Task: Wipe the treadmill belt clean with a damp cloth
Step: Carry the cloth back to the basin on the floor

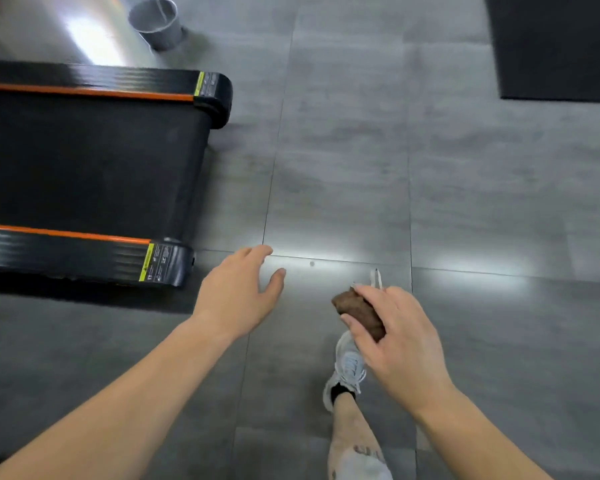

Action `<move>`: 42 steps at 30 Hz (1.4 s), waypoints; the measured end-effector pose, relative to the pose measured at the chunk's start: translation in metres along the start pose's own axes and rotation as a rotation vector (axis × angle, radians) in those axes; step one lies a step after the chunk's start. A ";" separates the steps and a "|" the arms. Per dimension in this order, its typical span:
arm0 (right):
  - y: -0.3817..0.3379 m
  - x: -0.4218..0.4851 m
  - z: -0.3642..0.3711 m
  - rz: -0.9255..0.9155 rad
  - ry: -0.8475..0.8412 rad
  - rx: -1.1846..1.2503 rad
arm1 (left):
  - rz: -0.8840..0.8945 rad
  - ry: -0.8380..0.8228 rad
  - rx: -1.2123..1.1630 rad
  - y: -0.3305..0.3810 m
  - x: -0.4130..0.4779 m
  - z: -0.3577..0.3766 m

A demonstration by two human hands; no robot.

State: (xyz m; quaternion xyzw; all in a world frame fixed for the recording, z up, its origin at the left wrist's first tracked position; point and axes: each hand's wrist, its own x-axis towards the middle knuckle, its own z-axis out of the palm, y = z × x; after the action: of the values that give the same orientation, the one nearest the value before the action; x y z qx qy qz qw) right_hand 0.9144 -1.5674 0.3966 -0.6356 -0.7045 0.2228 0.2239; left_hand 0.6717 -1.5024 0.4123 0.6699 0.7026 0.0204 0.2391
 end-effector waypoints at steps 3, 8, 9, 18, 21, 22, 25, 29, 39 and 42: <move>0.024 0.104 0.002 -0.017 -0.048 0.013 | -0.047 0.031 -0.031 0.018 0.097 -0.015; 0.048 0.271 -0.003 -0.072 -0.114 0.058 | -0.095 0.036 -0.057 0.039 0.244 -0.052; 0.051 0.305 -0.004 -0.079 -0.123 0.053 | -0.093 0.027 -0.050 0.041 0.271 -0.061; 0.067 0.597 0.005 -0.086 -0.129 0.046 | -0.117 0.030 -0.108 0.037 0.538 -0.132; 0.067 0.690 0.015 -0.071 -0.135 0.047 | -0.140 0.068 -0.115 0.030 0.625 -0.158; 0.066 0.719 0.017 -0.075 -0.137 0.048 | -0.144 0.072 -0.111 0.028 0.651 -0.166; 0.061 0.803 0.023 -0.121 -0.162 0.032 | -0.171 0.086 -0.121 0.020 0.725 -0.193; 0.056 0.914 0.040 -0.167 -0.202 0.033 | -0.246 0.122 -0.149 0.003 0.821 -0.226; 0.030 1.176 0.122 -0.442 -0.380 0.055 | -0.535 0.213 -0.237 -0.076 1.008 -0.282; 0.013 1.246 0.153 -0.513 -0.422 0.040 | -0.596 0.232 -0.263 -0.106 1.054 -0.297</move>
State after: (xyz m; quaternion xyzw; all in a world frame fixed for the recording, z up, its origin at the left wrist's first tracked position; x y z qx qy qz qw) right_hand 0.7187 -0.3311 0.3067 -0.3729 -0.8678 0.2997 0.1343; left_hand 0.4773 -0.4243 0.3127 0.3920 0.8813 0.1160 0.2371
